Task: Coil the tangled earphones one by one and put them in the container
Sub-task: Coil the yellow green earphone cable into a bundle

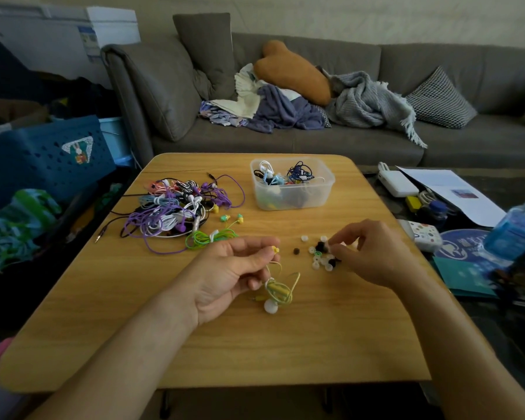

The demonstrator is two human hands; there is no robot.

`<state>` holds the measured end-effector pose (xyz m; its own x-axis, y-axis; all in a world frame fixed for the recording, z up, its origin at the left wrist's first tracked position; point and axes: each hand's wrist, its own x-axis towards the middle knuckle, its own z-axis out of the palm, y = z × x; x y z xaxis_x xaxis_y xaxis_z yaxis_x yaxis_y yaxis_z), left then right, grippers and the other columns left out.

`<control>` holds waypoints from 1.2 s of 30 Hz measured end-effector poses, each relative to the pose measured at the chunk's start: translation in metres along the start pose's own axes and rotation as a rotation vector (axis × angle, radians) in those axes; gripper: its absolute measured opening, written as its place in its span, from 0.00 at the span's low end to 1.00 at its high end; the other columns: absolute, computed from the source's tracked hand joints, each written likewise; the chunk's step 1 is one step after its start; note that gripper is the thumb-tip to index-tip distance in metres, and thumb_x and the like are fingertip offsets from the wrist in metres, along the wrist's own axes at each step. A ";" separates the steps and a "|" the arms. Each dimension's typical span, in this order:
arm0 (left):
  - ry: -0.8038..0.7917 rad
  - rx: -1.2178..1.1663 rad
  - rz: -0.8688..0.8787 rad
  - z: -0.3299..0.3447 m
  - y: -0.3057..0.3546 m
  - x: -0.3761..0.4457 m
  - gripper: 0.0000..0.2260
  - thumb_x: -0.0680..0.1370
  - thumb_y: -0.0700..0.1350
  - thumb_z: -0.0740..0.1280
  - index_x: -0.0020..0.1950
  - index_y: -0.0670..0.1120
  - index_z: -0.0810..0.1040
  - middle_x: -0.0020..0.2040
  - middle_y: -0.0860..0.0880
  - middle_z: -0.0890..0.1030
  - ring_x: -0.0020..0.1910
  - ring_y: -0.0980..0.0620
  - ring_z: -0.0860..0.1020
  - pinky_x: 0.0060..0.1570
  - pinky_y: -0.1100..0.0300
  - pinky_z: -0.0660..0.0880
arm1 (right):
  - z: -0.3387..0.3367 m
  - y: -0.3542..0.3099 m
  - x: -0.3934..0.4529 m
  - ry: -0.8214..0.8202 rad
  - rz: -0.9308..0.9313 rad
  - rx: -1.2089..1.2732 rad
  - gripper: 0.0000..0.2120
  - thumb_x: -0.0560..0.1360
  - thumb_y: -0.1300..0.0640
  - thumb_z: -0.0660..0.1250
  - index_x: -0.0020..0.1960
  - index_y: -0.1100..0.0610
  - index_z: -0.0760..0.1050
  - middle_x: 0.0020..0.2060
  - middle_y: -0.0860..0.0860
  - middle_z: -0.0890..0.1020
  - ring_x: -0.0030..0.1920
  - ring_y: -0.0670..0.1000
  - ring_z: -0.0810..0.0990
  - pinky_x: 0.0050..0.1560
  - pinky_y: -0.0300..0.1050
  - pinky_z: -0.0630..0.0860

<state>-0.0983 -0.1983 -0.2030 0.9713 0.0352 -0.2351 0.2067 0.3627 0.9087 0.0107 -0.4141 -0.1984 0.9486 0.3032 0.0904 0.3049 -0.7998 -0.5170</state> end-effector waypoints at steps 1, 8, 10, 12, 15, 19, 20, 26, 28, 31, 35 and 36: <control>-0.004 0.005 0.001 0.000 0.000 -0.001 0.14 0.68 0.38 0.70 0.52 0.39 0.82 0.41 0.43 0.83 0.29 0.55 0.75 0.26 0.66 0.70 | 0.003 -0.001 0.001 0.000 0.004 -0.008 0.04 0.75 0.49 0.71 0.47 0.46 0.83 0.40 0.39 0.76 0.36 0.45 0.76 0.31 0.37 0.67; -0.021 0.015 -0.011 0.004 -0.002 -0.003 0.09 0.76 0.35 0.65 0.54 0.37 0.81 0.42 0.42 0.83 0.31 0.54 0.76 0.27 0.66 0.71 | 0.011 -0.008 0.005 -0.061 -0.096 -0.110 0.04 0.74 0.52 0.72 0.47 0.50 0.83 0.42 0.45 0.77 0.40 0.44 0.73 0.35 0.32 0.68; -0.017 0.019 -0.016 0.003 -0.002 -0.004 0.09 0.77 0.35 0.64 0.54 0.37 0.81 0.42 0.43 0.83 0.31 0.54 0.76 0.27 0.66 0.71 | 0.012 -0.010 0.006 -0.066 -0.131 -0.129 0.03 0.75 0.53 0.72 0.49 0.48 0.83 0.43 0.45 0.75 0.42 0.43 0.72 0.35 0.31 0.66; -0.012 0.028 -0.028 0.003 -0.002 -0.004 0.09 0.77 0.34 0.64 0.54 0.37 0.81 0.42 0.43 0.83 0.30 0.54 0.76 0.27 0.66 0.71 | 0.013 -0.011 0.006 -0.072 -0.159 -0.172 0.04 0.75 0.53 0.71 0.49 0.47 0.83 0.44 0.46 0.74 0.43 0.44 0.71 0.35 0.31 0.64; -0.009 0.036 -0.043 0.003 -0.002 -0.003 0.08 0.78 0.34 0.64 0.53 0.37 0.81 0.42 0.43 0.83 0.30 0.54 0.76 0.27 0.66 0.71 | 0.015 -0.011 0.007 -0.086 -0.161 -0.200 0.04 0.76 0.53 0.69 0.49 0.47 0.82 0.45 0.46 0.74 0.43 0.44 0.71 0.34 0.31 0.63; -0.007 0.039 -0.054 0.004 -0.002 -0.003 0.08 0.78 0.34 0.64 0.53 0.38 0.81 0.41 0.43 0.83 0.30 0.54 0.76 0.27 0.66 0.71 | 0.016 -0.012 0.008 -0.150 -0.136 -0.181 0.01 0.78 0.54 0.67 0.48 0.48 0.76 0.47 0.47 0.74 0.48 0.48 0.73 0.42 0.39 0.67; -0.004 0.040 -0.056 0.004 -0.002 -0.003 0.08 0.78 0.34 0.64 0.53 0.38 0.81 0.41 0.43 0.83 0.30 0.54 0.76 0.26 0.66 0.71 | 0.017 -0.012 0.008 -0.158 -0.125 -0.184 0.01 0.78 0.54 0.66 0.48 0.48 0.76 0.48 0.47 0.73 0.49 0.48 0.72 0.45 0.40 0.66; 0.028 0.027 -0.040 0.005 -0.002 -0.003 0.08 0.77 0.34 0.64 0.53 0.38 0.81 0.41 0.44 0.83 0.30 0.54 0.76 0.27 0.66 0.71 | 0.018 -0.013 0.006 -0.012 -0.063 -0.025 0.04 0.81 0.57 0.63 0.48 0.50 0.75 0.46 0.46 0.77 0.45 0.45 0.75 0.37 0.35 0.67; 0.040 0.012 -0.017 0.005 -0.002 -0.003 0.08 0.76 0.34 0.65 0.53 0.38 0.81 0.41 0.43 0.83 0.30 0.54 0.76 0.27 0.66 0.71 | 0.015 -0.017 0.002 0.073 -0.060 0.087 0.03 0.80 0.56 0.66 0.48 0.49 0.76 0.42 0.42 0.79 0.41 0.41 0.76 0.33 0.31 0.69; 0.064 -0.024 0.021 0.007 -0.002 -0.003 0.08 0.75 0.34 0.66 0.52 0.37 0.81 0.41 0.43 0.83 0.30 0.54 0.76 0.28 0.66 0.72 | 0.014 -0.023 -0.006 0.136 -0.097 0.310 0.03 0.76 0.56 0.71 0.47 0.49 0.79 0.39 0.44 0.83 0.39 0.40 0.80 0.36 0.31 0.75; 0.079 -0.061 0.102 0.010 -0.002 -0.003 0.11 0.70 0.38 0.69 0.51 0.39 0.82 0.39 0.45 0.82 0.30 0.54 0.75 0.28 0.66 0.72 | 0.018 -0.039 -0.021 -0.080 -0.123 0.976 0.09 0.70 0.59 0.74 0.50 0.58 0.80 0.37 0.50 0.84 0.35 0.47 0.81 0.37 0.37 0.77; 0.081 -0.062 0.127 0.011 -0.002 -0.004 0.12 0.68 0.39 0.69 0.51 0.40 0.82 0.39 0.45 0.82 0.30 0.54 0.75 0.28 0.65 0.72 | 0.021 -0.043 -0.023 -0.123 -0.137 1.115 0.09 0.69 0.60 0.73 0.49 0.60 0.80 0.35 0.52 0.83 0.34 0.48 0.80 0.36 0.38 0.77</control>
<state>-0.1012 -0.2092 -0.2006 0.9760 0.1589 -0.1491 0.0729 0.4070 0.9105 -0.0263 -0.3756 -0.1957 0.8792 0.4515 0.1523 0.1019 0.1342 -0.9857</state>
